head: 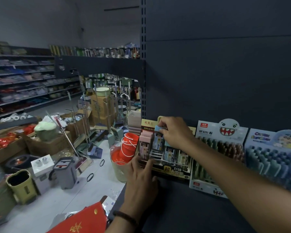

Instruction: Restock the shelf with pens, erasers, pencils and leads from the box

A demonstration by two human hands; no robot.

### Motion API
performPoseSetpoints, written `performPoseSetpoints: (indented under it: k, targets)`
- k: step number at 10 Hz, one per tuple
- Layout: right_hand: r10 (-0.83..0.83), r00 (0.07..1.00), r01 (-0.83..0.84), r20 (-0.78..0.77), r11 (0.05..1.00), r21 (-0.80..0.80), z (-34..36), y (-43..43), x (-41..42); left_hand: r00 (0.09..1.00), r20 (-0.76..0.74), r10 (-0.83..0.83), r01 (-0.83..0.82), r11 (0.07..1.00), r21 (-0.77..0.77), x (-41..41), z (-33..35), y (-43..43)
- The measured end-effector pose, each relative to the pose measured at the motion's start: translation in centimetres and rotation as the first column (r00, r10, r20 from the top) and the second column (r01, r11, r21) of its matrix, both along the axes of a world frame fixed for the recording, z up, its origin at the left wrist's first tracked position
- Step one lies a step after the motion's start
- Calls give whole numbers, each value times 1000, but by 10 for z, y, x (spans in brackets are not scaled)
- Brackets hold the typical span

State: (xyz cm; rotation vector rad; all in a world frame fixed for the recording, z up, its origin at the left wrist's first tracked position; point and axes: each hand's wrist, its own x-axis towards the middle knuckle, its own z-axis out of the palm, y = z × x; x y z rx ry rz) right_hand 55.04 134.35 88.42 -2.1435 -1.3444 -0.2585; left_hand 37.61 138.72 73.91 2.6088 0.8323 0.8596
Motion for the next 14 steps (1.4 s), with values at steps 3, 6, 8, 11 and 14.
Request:
performPoseSetpoints:
  k: [3, 6, 8, 11, 14]
  targets:
    - [-16, 998, 20, 53, 997, -75, -1, 8, -2, 1000, -11, -16, 16, 1000, 4, -1, 2, -1]
    - [-116, 969, 138, 220, 986, -90, -7, 15, -8, 1000, -3, -25, 25, 1000, -1, -3, 6, -2]
    - [-156, 928, 207, 339, 971, -122, -30, 17, -13, 1000, 10, -17, 17, 1000, 16, -1, 1, 2]
    - [-134, 959, 171, 251, 976, -133, -12, -17, -43, 999, 1, -40, 40, 999, 1, -1, -2, 5]
    - [-168, 985, 174, 50, 971, -166, -8, -107, -73, 991, 45, -125, 125, 992, 7, -3, 8, 8]
